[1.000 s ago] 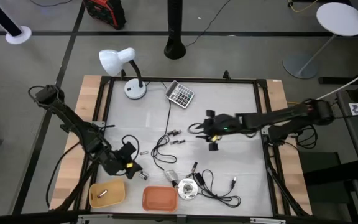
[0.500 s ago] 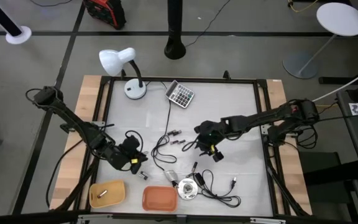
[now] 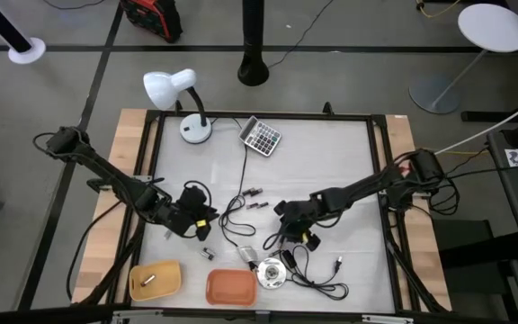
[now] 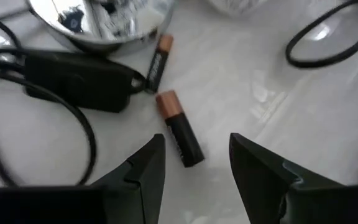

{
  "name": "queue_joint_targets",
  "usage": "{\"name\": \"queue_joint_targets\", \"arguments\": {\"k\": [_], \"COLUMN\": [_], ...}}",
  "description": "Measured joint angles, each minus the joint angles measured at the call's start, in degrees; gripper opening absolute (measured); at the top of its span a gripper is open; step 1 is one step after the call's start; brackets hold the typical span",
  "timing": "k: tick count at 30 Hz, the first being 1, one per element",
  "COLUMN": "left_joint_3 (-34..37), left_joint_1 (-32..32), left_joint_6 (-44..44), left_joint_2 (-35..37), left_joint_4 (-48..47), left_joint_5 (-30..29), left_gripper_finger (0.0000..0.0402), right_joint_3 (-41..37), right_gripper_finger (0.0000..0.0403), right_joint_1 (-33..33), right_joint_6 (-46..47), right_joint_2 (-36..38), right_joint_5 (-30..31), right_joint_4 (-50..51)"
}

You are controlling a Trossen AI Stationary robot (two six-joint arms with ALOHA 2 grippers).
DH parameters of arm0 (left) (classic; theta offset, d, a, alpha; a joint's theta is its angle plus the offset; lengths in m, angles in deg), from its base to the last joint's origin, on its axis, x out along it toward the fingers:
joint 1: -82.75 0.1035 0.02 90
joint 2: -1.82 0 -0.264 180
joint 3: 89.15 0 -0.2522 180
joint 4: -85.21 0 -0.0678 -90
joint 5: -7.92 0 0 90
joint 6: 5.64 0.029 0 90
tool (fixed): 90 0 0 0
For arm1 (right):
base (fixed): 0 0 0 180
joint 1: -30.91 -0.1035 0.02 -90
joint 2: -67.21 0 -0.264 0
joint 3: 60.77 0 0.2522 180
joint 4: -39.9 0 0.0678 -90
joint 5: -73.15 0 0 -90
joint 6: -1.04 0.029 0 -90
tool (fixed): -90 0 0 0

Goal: Sort batteries
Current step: Put the black battery into the orange bin

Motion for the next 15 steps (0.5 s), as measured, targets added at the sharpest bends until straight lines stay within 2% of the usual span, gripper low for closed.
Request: {"name": "queue_joint_targets", "arguments": {"k": [9,15], "left_joint_3": [0.00,0.00], "left_joint_1": [0.08,0.06], "left_joint_6": [-0.02,-0.02], "left_joint_2": [0.00,0.00], "left_joint_4": [-0.03,-0.06], "left_joint_5": [0.04,0.04], "left_gripper_finger": [0.0086,0.0086], "right_joint_3": [0.20,0.18], "right_gripper_finger": [0.0168,0.0119], "right_joint_1": [0.13,0.10], "right_joint_6": [0.19,1.00], "right_joint_2": [-3.99,-4.52], "right_joint_5": [0.36,-0.26], "right_joint_4": [-0.68,-0.98]}}
